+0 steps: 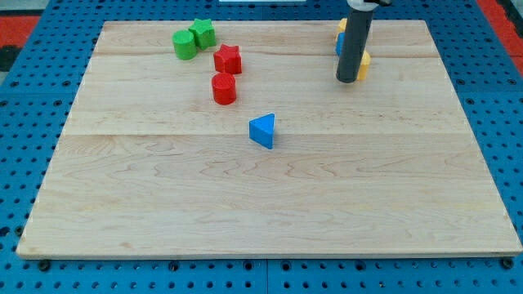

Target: Move the triangle below the yellow heart

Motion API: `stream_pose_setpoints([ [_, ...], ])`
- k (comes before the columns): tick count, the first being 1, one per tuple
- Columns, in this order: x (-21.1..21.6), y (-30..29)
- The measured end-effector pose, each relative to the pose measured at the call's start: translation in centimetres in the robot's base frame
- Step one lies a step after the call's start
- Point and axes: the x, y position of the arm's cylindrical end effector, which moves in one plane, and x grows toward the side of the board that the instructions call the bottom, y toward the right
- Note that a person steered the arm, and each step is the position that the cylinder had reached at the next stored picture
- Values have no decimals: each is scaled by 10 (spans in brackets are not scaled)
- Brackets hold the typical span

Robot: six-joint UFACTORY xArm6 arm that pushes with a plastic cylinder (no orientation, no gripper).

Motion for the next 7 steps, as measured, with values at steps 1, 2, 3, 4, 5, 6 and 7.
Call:
stream_pose_setpoints([
  [1, -1, 0],
  [2, 26, 0],
  [3, 112, -22],
  [4, 191, -101],
  [5, 161, -181],
  [6, 124, -168],
  [7, 96, -110],
])
